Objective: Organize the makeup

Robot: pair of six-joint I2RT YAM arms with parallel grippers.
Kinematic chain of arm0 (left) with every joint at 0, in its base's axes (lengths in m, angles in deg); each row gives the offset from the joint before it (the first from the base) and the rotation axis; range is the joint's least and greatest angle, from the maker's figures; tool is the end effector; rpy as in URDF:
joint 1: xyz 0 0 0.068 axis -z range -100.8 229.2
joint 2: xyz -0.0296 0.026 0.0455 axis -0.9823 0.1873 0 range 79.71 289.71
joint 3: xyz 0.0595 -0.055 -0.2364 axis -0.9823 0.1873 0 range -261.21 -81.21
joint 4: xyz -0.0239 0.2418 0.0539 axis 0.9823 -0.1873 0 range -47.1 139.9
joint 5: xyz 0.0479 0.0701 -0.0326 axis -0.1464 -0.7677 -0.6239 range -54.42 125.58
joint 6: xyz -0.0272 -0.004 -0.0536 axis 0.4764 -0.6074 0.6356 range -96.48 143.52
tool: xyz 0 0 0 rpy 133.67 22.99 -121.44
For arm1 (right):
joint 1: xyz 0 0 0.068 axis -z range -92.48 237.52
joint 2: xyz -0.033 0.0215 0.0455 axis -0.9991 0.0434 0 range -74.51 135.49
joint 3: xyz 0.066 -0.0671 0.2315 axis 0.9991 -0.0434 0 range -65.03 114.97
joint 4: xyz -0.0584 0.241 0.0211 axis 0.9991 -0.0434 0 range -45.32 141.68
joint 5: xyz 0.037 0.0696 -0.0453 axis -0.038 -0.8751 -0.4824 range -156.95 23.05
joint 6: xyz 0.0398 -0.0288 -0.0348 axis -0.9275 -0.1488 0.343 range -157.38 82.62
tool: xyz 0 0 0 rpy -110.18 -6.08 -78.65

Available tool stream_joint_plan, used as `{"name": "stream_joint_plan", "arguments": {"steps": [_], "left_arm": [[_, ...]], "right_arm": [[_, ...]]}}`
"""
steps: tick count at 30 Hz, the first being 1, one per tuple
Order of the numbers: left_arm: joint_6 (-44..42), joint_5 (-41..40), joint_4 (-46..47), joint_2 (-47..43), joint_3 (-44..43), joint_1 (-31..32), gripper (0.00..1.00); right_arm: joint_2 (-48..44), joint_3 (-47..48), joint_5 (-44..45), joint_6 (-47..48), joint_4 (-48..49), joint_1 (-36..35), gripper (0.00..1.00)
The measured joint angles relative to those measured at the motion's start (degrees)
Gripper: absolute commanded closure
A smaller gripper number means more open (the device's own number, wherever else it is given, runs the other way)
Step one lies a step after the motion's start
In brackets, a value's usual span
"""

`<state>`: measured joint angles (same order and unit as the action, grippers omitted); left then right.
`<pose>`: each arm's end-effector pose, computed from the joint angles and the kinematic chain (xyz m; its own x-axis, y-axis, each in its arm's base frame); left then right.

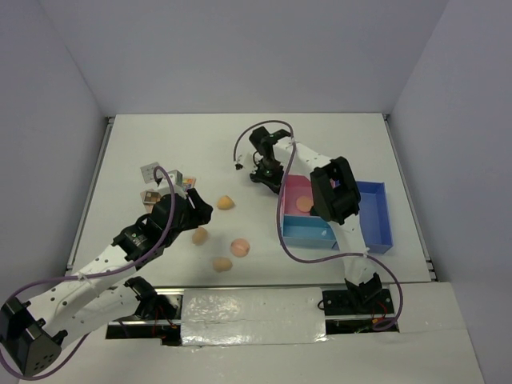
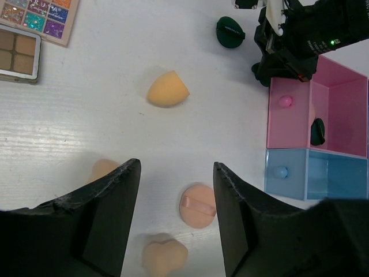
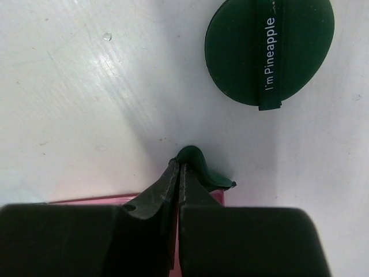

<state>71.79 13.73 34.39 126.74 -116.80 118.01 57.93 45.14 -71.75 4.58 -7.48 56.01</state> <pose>0.1647 -0.1111 0.2498 -0.4763 -0.5059 -0.7192 -0.0484 0.8318 -0.5530 0.3705 0.2313 0.1415 -0.2717 -0.9479 -0.1663 -0.9588 0.2815 -0.0381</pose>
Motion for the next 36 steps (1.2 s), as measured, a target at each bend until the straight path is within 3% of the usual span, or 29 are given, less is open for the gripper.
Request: {"name": "stream_joint_plan", "arguments": {"steps": [9, 18, 23, 28, 32, 36], "left_arm": [[0.1, 0.0, 0.0, -0.8, 0.0, 0.0, 0.35], [0.2, 0.5, 0.2, -1.1, 0.8, 0.0, 0.35], [0.2, 1.2, 0.9, -1.1, 1.6, 0.0, 0.35], [0.2, 2.3, 2.6, -0.8, 2.5, 0.0, 0.35], [0.2, 3.5, 4.3, 1.1, 2.6, 0.0, 0.35], [0.2, 4.5, 6.0, 3.5, 2.6, 0.0, 0.35]], "right_arm": [[-4.0, -1.1, -13.0, -3.9, 4.0, 0.6, 1.00], [-16.5, -3.6, -26.0, -9.8, 10.0, 1.9, 1.00], [-23.7, -9.6, -30.6, -13.1, 13.2, 6.1, 0.99], [-30.2, -18.1, -33.2, -15.1, 14.3, 14.6, 0.96], [-34.5, -26.7, -33.5, -15.6, 16.0, 20.8, 0.91], [-37.1, -34.9, -32.7, -16.6, 18.6, 21.9, 0.82]]}}
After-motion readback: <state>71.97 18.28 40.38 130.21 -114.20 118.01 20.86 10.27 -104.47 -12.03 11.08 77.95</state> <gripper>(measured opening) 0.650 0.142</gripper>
